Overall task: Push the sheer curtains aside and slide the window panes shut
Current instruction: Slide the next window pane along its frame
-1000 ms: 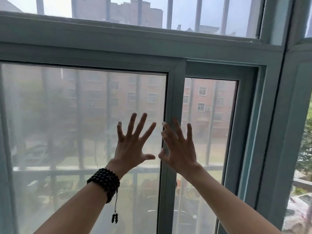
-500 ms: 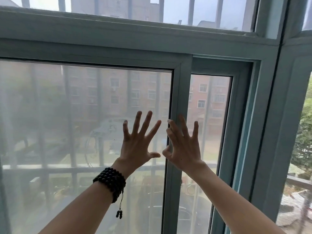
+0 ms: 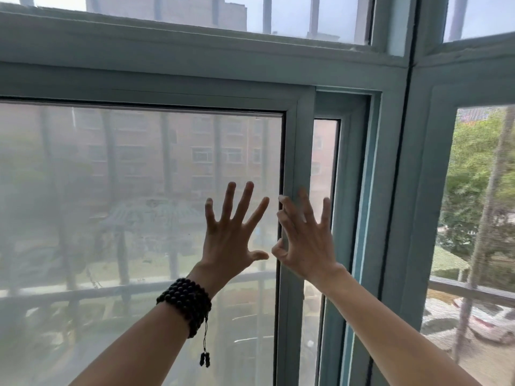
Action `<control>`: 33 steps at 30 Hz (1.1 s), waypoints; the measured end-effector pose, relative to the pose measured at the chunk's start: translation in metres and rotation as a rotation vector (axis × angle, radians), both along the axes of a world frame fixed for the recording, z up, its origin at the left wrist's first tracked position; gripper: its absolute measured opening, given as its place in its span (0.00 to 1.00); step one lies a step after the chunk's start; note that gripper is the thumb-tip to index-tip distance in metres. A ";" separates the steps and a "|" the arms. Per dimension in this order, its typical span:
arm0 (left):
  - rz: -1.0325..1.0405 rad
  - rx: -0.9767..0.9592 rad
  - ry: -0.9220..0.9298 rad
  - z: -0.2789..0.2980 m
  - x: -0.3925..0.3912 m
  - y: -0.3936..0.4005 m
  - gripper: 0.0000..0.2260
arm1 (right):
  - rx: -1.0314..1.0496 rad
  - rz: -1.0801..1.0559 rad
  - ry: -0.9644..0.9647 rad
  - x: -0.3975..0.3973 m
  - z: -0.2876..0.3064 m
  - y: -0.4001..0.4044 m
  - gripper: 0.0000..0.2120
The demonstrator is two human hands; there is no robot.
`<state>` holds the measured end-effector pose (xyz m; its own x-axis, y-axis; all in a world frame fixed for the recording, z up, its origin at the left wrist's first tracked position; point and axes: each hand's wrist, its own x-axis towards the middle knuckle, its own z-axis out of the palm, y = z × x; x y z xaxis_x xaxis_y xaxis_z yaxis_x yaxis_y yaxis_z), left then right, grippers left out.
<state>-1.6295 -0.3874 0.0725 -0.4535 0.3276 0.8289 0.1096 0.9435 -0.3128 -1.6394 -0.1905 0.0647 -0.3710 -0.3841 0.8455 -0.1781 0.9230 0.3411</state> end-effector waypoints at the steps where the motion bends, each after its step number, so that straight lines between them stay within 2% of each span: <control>1: -0.005 0.004 -0.001 0.000 -0.001 0.007 0.60 | 0.001 -0.011 -0.018 0.001 0.001 0.006 0.32; 21: 0.014 0.003 -0.053 0.001 -0.018 0.109 0.59 | -0.034 -0.224 -0.138 0.003 0.007 0.094 0.31; 33: 0.018 -0.030 -0.040 0.001 -0.018 0.110 0.58 | -0.031 -0.254 -0.236 0.007 0.011 0.098 0.27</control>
<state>-1.6475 -0.2770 0.0737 -0.4921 0.3432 0.8000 0.1056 0.9358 -0.3365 -1.6321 -0.0929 0.0754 -0.6382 -0.2299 0.7347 -0.0123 0.9573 0.2889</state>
